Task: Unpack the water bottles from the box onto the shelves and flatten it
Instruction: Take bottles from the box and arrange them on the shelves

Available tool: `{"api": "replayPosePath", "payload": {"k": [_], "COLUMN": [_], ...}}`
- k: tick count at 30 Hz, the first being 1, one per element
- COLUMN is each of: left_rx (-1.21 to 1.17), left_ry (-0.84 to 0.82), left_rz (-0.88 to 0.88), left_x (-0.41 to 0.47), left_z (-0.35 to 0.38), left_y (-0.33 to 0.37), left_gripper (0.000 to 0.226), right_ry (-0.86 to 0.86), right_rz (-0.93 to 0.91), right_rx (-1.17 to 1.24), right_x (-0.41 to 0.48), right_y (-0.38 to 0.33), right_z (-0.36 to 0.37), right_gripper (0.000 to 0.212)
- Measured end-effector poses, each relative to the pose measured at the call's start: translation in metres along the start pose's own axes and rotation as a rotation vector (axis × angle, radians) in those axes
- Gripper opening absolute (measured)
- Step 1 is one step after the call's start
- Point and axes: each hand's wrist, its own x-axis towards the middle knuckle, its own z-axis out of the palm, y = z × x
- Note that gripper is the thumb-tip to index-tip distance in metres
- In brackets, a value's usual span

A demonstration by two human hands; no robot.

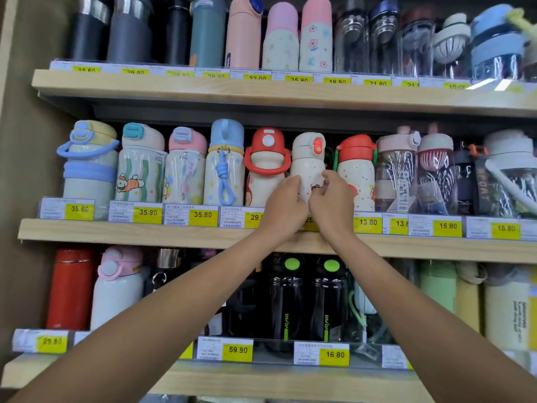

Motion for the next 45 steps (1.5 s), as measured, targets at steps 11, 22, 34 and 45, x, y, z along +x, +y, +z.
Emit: {"api": "replayPosePath", "payload": {"k": [11,22,34,45], "left_rx": [-0.065,-0.124,-0.228,-0.38], "left_ry": [-0.07,-0.142,-0.021,-0.014], "left_rz": [-0.05,-0.079,-0.075,0.04], "left_x": [-0.003,0.001,-0.004,-0.008], "left_z": [-0.009,-0.013,-0.007,0.029], "left_y": [-0.001,0.0,0.004,0.037], "left_gripper": [0.046,0.035,0.047,0.045], "right_ry": [-0.073,-0.028,0.016,0.08], "right_rz": [0.072,0.152,0.108,0.058], "right_rx": [0.042,0.126,0.072,-0.093], "right_x": [0.001,0.001,0.001,0.008], "right_y": [-0.013,-0.014,-0.009,0.028], "right_z": [-0.001,-0.006,-0.016,-0.058], "right_gripper": [0.029,0.046,0.037,0.042]}}
